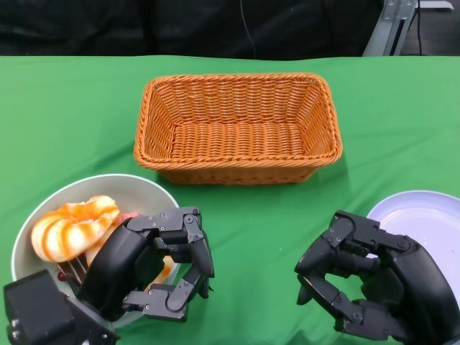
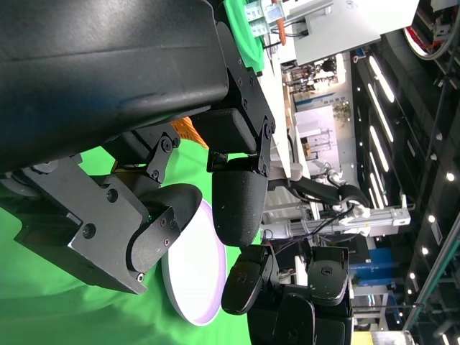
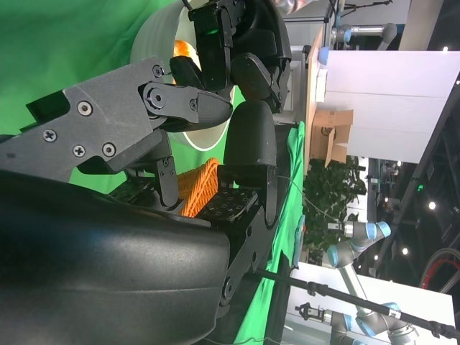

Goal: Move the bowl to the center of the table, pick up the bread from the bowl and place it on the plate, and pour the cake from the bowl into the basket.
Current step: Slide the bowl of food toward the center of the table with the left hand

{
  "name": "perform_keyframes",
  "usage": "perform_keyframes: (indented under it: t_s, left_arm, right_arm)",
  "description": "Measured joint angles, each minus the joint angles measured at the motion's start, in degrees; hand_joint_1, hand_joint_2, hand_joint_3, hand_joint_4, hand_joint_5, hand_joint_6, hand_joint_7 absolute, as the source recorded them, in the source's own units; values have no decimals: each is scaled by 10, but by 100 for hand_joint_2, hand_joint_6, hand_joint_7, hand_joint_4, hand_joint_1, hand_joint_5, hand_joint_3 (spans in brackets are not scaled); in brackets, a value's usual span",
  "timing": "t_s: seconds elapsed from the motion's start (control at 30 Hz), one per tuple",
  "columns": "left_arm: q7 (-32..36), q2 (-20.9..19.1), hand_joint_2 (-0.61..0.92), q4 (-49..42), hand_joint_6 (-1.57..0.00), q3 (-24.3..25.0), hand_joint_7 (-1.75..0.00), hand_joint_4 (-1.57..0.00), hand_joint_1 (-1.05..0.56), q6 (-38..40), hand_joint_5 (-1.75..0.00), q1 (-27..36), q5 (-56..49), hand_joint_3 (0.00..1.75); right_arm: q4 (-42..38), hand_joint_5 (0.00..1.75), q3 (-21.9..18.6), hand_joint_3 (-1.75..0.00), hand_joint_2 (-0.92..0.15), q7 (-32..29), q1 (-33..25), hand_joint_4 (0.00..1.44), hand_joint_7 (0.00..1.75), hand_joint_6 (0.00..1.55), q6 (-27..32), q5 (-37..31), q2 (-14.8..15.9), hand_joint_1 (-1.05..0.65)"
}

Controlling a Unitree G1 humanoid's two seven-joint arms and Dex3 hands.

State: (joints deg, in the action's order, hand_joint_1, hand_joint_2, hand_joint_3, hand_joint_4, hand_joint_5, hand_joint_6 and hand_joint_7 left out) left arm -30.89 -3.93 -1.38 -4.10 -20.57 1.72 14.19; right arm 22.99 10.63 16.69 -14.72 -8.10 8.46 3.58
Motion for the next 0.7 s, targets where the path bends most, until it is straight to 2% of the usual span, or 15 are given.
perform_keyframes:
  t_s: [0.7]
  left_arm:
    - [-2, 0, 45, -6, -85, -1, -146, -88, -2, -6, -160, 0, 1, 133]
  right_arm:
    - [-5, 144, -2, -61, -70, 3, -2, 74, 121, 67, 0, 1, 0, -24]
